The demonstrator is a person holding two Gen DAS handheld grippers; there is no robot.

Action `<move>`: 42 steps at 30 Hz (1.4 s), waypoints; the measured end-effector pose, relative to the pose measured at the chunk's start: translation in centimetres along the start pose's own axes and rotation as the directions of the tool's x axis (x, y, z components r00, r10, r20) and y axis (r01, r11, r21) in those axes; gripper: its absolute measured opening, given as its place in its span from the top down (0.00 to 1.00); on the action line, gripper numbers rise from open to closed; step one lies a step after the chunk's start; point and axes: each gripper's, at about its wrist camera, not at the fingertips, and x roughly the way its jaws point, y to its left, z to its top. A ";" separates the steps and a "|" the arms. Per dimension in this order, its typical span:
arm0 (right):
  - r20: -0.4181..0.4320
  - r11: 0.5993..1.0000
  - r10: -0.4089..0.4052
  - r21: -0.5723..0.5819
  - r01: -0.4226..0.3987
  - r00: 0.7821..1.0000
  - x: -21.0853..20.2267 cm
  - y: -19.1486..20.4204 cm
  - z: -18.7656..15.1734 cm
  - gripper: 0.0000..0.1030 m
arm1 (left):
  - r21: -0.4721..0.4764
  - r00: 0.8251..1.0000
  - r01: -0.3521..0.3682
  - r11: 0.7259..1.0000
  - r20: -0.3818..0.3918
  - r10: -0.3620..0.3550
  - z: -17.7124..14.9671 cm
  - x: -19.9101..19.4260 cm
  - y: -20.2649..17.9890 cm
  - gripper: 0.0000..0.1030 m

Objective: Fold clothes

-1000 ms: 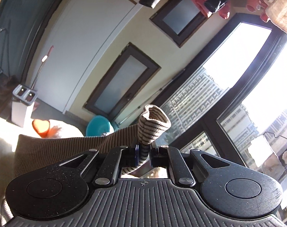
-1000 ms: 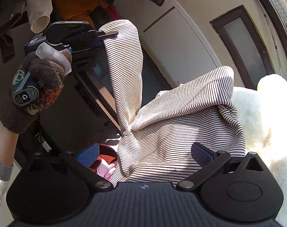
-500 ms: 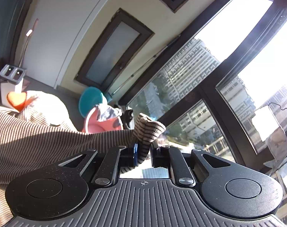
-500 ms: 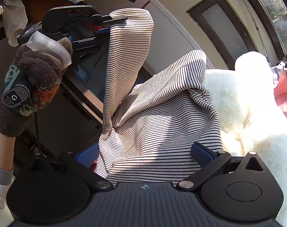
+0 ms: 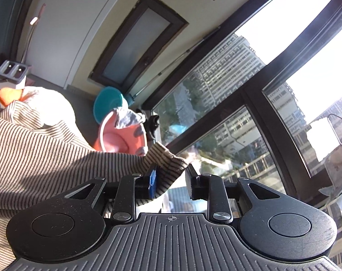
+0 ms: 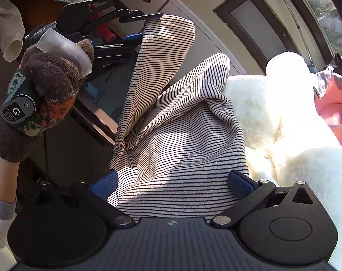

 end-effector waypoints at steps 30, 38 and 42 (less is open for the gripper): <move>0.249 0.942 -0.275 -0.123 0.312 0.929 1.0 1.6 5.0 0.26 | 0.150 0.985 -0.033 0.988 0.170 0.007 -8.3 -10.7 15.6 0.06; 0.210 0.901 -0.409 -0.062 0.429 0.888 6.7 0.7 9.6 0.50 | 0.053 0.987 0.043 0.998 0.151 -0.050 -9.2 -12.8 22.0 0.06; 0.196 0.854 -0.471 -0.143 0.500 0.860 9.5 3.2 10.6 0.84 | 0.110 0.982 0.068 0.992 0.169 -0.086 -8.6 -12.9 22.1 0.06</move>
